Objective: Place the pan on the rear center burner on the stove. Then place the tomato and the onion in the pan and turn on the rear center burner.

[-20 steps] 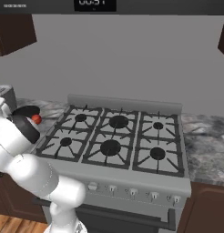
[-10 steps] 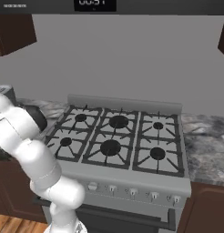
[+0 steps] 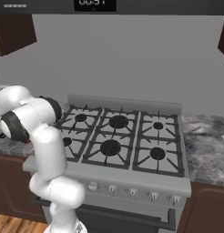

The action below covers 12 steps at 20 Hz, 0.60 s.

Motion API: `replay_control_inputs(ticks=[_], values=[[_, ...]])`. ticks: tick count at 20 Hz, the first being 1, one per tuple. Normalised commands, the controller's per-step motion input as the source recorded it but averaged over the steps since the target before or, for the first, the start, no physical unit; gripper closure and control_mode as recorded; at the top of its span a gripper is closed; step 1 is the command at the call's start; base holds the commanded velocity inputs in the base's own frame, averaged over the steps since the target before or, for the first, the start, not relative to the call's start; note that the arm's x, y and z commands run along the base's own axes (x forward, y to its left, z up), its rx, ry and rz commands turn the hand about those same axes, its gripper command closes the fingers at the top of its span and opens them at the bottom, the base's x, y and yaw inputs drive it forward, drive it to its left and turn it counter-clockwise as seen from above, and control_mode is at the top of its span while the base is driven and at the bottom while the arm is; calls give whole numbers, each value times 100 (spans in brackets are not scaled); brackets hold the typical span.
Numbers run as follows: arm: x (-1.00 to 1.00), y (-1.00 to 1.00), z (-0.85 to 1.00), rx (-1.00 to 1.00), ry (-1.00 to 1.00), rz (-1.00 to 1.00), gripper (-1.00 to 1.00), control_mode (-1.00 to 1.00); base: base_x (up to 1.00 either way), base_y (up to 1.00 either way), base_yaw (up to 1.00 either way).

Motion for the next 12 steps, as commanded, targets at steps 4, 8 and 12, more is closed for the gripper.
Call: replay_control_inputs(ticks=[4,8,12], values=[[25,25,-20,-5,0,0,-100,-100,0,0,0],[29,26,-15,-4,0,0,-100,-100,0,0,0],[34,18,-23,-4,0,0,-100,-100,0,0,0]])
